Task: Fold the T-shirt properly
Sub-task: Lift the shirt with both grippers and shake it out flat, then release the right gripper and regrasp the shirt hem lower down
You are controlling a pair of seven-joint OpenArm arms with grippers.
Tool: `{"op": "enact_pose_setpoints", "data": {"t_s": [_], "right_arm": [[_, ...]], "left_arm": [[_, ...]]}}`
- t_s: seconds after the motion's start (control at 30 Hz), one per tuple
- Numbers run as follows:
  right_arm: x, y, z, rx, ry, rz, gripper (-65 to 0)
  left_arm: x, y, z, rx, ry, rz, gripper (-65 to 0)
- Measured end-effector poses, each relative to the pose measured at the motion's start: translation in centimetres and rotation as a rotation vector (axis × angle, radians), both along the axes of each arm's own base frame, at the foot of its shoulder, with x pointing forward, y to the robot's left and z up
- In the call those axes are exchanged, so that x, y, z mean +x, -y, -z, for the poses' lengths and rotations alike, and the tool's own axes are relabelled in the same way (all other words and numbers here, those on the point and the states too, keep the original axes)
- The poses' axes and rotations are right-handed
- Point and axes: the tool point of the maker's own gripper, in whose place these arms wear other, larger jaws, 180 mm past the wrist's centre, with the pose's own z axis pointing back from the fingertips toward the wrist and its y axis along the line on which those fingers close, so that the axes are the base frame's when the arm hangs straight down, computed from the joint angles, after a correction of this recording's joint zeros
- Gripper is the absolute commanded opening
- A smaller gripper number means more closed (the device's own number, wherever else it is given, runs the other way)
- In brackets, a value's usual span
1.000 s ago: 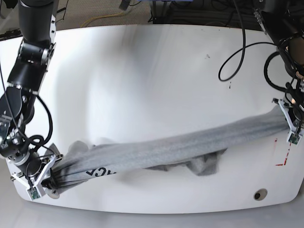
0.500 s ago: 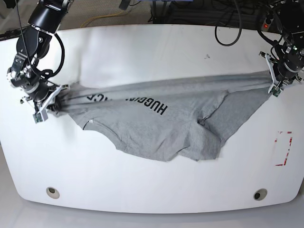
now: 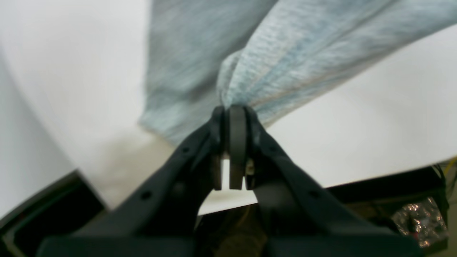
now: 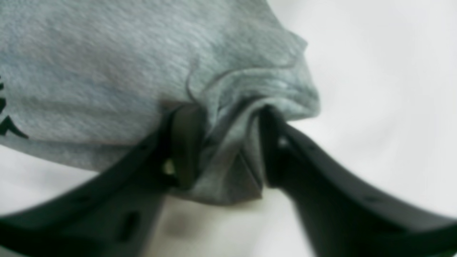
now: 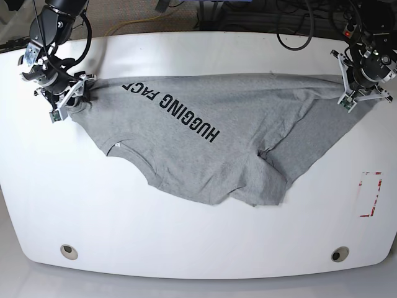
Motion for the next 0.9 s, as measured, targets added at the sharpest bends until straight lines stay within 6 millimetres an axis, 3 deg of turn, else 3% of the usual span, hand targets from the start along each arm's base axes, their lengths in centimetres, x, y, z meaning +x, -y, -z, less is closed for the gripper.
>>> {"op": "enact_pose_setpoints", "data": {"t_s": [0.1,0.3,0.43,0.63,0.9], "right_arm": [[-0.3,0.1,-0.8,-0.032,0.011,-0.012,-13.2],[1.2,-0.7,-4.5,-0.089,0.123,-0.062,-13.2],[3.1,-1.8,-5.0,-0.101,0.133,-0.106,-13.2],[8.4,-5.4,-5.4,-0.013,0.193,-0.188,-13.2],[14.4,-8.8,-3.7,0.079,0.125,-0.262,-13.3]], "left_arm": [[-0.9,0.4,0.7,-0.007,-0.03,0.006,-64.7],[-1.1,0.2,0.7,0.001,-0.037,0.005,-64.7],[-1.2,0.2,0.8,0.001,-0.041,0.004,-64.7],[-1.7,0.2,1.0,0.004,-0.055,0.004,-64.7],[-1.7,0.1,1.0,0.006,-0.054,0.001,-64.7]]}}
